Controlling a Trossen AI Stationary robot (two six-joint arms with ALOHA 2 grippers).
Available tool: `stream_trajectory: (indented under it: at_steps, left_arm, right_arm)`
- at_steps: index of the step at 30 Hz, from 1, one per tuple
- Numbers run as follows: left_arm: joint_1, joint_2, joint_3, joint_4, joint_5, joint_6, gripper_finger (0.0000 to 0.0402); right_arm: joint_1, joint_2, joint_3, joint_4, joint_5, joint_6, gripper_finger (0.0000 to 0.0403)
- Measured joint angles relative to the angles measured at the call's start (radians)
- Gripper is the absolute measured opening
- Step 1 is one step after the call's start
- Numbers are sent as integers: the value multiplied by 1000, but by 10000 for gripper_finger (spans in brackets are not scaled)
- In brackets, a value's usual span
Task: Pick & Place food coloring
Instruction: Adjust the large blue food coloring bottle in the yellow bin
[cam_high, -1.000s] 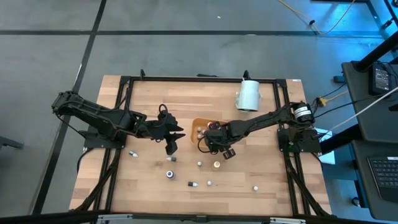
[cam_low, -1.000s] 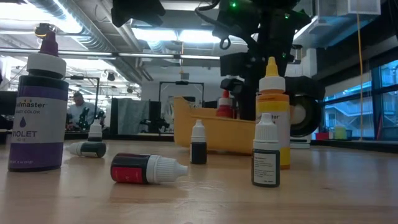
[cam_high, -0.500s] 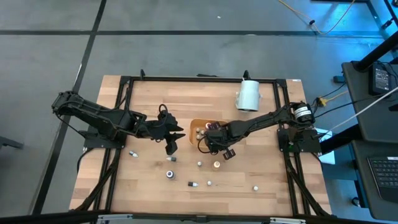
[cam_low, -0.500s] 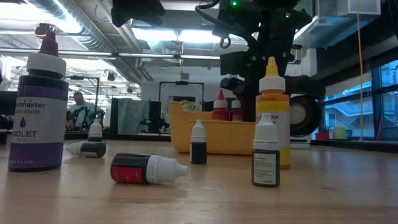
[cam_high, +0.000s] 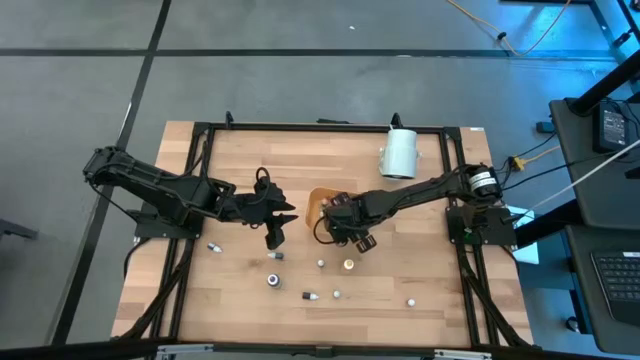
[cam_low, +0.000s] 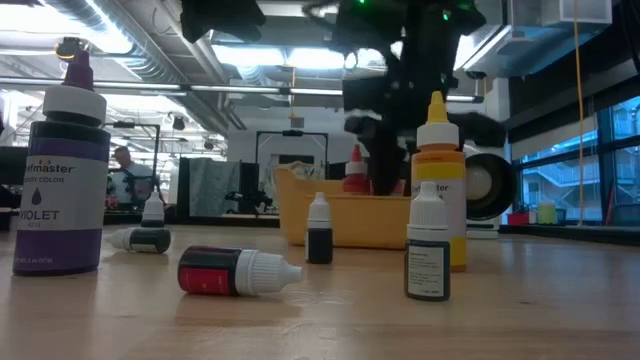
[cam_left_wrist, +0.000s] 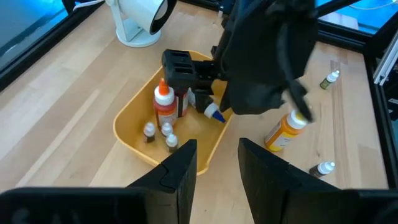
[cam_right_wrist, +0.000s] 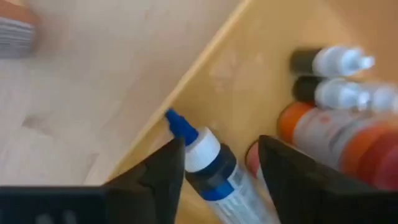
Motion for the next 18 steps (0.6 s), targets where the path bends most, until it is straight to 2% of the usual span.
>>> stream_trajectory:
  at_steps: [3,7,10,18]
  left_arm:
    - [0,0,0,0,0,0,114]
    - [0,0,0,0,0,0,114]
    - [0,0,0,0,0,0,114]
    - [0,0,0,-2,2,8,114]
  right_arm:
    - [2,-2,28,-14,-3,-71,227]
    - [1,-4,49,-46,-5,-197,233]
    - [-1,-4,33,-46,-7,-294,223]
    - [-11,34,27,-54,-12,-301,178]
